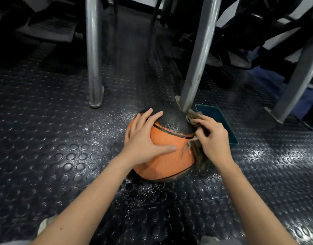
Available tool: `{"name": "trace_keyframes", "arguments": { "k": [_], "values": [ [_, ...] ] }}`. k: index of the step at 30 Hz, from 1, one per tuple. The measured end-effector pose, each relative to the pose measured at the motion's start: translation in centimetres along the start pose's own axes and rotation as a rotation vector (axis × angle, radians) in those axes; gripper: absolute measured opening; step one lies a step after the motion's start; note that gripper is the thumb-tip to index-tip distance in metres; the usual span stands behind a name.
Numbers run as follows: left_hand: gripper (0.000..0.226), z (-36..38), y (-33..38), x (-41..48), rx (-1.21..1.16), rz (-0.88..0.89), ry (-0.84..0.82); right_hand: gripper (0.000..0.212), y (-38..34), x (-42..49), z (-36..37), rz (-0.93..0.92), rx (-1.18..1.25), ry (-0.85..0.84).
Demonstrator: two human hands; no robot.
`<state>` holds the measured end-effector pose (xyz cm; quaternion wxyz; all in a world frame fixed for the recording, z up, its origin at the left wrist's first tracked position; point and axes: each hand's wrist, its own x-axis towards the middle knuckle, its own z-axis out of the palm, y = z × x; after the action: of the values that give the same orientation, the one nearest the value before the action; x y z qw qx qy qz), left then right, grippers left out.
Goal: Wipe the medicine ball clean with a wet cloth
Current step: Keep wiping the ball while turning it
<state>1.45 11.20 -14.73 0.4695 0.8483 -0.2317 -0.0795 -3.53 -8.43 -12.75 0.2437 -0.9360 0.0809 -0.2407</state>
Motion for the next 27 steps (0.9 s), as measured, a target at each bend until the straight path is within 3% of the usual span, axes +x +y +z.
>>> {"name": "trace_keyframes", "arguments": {
  "k": [3,7,13,16,18,20,25,27],
  "values": [
    [0.097,-0.3,-0.4,0.1,-0.013,-0.013,0.010,0.030,-1.4,0.1,-0.9,-0.107,0.015,0.046],
    [0.099,-0.4,-0.6,0.2,-0.027,-0.021,0.053,0.028,-3.9,-0.7,0.0,-0.376,0.050,-0.099],
    [0.095,-0.1,0.1,0.0,0.002,-0.011,0.005,0.030,-0.5,0.1,-0.6,-0.103,-0.028,0.002],
    [0.098,-0.2,-0.1,-0.1,-0.013,-0.014,0.018,0.027,-2.6,-0.2,-0.7,-0.235,-0.050,0.035],
    [0.096,-0.3,-0.4,0.0,-0.011,-0.023,0.044,0.030,-4.1,-0.7,-0.2,-0.374,-0.013,-0.022],
    [0.096,-0.3,-0.5,0.1,-0.008,-0.020,0.047,0.031,-4.0,-0.8,0.3,-0.392,0.005,-0.070],
    [0.097,-0.3,-0.1,-0.1,-0.006,-0.014,0.006,0.028,0.2,0.2,-0.8,-0.071,-0.098,0.007],
    [0.095,-0.2,-0.1,-0.1,-0.013,0.002,0.019,0.028,-0.7,0.3,-0.7,-0.089,-0.088,0.045]
  ]
}}
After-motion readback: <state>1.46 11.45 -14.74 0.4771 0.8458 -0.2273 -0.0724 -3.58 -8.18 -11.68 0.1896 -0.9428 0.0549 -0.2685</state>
